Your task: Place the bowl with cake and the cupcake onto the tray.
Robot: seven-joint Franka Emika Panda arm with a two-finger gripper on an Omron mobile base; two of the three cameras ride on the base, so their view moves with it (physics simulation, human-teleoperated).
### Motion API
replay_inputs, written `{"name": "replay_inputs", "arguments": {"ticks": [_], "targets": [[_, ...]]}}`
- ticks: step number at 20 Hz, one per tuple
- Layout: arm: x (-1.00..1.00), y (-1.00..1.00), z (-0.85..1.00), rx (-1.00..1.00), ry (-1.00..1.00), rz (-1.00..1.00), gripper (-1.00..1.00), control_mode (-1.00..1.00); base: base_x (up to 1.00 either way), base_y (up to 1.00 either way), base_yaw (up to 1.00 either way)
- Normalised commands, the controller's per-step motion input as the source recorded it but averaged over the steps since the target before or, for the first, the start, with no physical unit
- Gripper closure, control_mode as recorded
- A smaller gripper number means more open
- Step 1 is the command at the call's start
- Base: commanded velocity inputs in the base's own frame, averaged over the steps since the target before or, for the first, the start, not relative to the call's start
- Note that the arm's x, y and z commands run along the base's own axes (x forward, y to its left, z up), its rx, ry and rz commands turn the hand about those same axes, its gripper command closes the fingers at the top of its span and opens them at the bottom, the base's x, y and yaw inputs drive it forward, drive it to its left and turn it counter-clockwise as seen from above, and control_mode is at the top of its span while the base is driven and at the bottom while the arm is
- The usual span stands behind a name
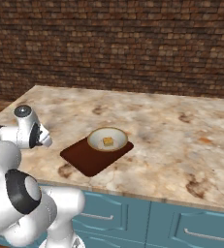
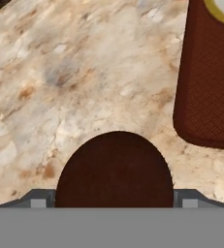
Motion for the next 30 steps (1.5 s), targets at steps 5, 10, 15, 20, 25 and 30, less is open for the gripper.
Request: {"name": "replay_inputs", "arguments": {"ticks": [5, 10, 15, 20, 25, 30], "targets": [[-0.26, -0.31, 0.4, -0.04, 0.0, 0.0, 1.0, -1.0, 0.0, 0.0, 0.0], [-0.27, -0.33, 0.36, -0.1, 0.0, 0.01, 1.0, -1.0, 0.0, 0.0, 0.0], [-0.31, -0.44, 0.16, -0.07, 0.0, 0.02, 1.0, -1.0, 0.0, 0.0, 0.0], [-0.36, -0.52, 0.0, -0.01, 0.0, 0.02, 1.0, -1.0, 0.0, 0.0, 0.0], [-0.12, -0.35, -0.12, 0.0, -0.01, 0.02, 1.0, -1.0, 0.0, 0.0, 0.0], [0.02, -0.21, -0.19, 0.0, -0.04, 0.0, 1.0, -1.0, 0.0, 0.0, 0.0]]}}
